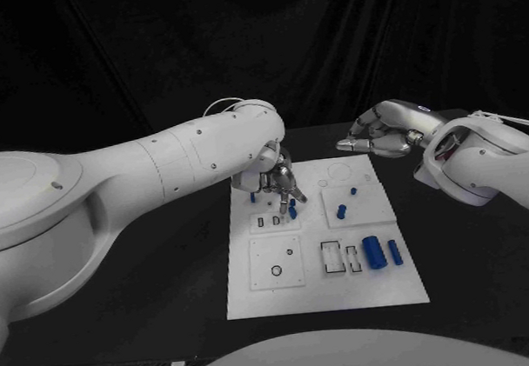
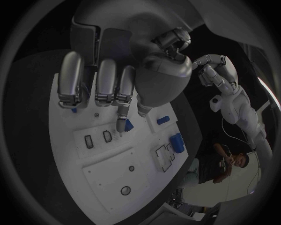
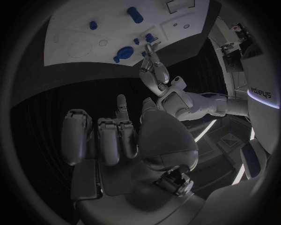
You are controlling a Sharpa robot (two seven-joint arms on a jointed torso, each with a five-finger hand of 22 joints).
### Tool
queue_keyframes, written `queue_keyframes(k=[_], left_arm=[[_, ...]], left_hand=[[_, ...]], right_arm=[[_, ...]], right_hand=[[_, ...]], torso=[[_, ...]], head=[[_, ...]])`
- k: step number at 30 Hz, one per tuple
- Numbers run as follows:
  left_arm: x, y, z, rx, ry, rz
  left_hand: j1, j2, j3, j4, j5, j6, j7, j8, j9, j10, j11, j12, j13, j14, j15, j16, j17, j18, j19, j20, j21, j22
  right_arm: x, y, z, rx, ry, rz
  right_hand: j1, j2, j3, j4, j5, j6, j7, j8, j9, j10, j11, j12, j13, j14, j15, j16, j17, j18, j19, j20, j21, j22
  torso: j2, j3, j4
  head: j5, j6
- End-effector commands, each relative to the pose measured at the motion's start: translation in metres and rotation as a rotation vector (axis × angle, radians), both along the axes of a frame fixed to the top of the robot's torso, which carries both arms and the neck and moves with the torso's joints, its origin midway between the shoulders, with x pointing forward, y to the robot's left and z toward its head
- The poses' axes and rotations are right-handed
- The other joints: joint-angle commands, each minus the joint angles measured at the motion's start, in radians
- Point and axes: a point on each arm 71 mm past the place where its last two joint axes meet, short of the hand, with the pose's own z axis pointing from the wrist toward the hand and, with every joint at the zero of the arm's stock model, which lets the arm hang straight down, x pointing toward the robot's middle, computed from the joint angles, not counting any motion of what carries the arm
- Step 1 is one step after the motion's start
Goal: Assemble the parts on the task board
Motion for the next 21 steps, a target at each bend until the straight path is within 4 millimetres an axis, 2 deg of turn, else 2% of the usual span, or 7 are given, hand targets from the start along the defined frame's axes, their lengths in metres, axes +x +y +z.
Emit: queue_keyframes(k=[1,8,21], left_arm=[[-0.001,-0.002,-0.002,-0.020,0.005,0.003],[-0.001,-0.001,-0.006,-0.019,0.012,0.007],[-0.003,-0.002,-0.013,-0.017,0.029,0.007]], left_hand=[[0.000,-0.008,0.008,-0.003,0.008,-0.001,0.000,-0.008,0.001,0.104,-0.004,0.003,0.260,0.106,-0.008,0.003,0.263,-0.009,0.034,-0.005,-0.006,0.192],[0.002,-0.008,0.011,-0.005,0.010,-0.001,0.000,-0.009,0.002,0.104,-0.004,0.003,0.260,0.106,-0.008,0.003,0.263,-0.008,0.033,-0.005,-0.007,0.190],[0.009,-0.008,0.024,-0.018,0.020,-0.001,0.000,-0.014,0.003,0.104,-0.004,0.003,0.260,0.106,-0.008,0.003,0.263,-0.006,0.027,-0.005,-0.011,0.185]], right_arm=[[0.000,-0.001,-0.002,-0.007,0.013,-0.013],[0.000,-0.001,-0.003,-0.010,0.018,-0.013],[0.000,-0.002,-0.003,-0.012,0.024,-0.012]], right_hand=[[0.013,0.000,-0.007,0.002,0.006,-0.004,0.005,-0.007,0.001,0.104,0.005,0.004,0.263,0.106,0.009,0.003,0.263,-0.005,-0.003,0.004,-0.005,0.198],[0.013,0.000,-0.007,0.002,0.006,-0.004,0.005,-0.007,0.001,0.104,0.005,0.004,0.263,0.106,0.009,0.003,0.263,-0.005,-0.003,0.004,-0.005,0.198],[0.012,0.001,-0.009,0.004,0.005,-0.003,0.006,-0.007,0.001,0.104,0.005,0.004,0.263,0.106,0.009,0.003,0.263,-0.004,-0.006,0.004,-0.011,0.197]], torso=[[0.000,-0.0005,-0.0004],[0.000,-0.0008,-0.0011],[-0.001,-0.0012,0.0002]], head=[[0.005,0.000],[0.009,0.000],[0.004,0.000]])
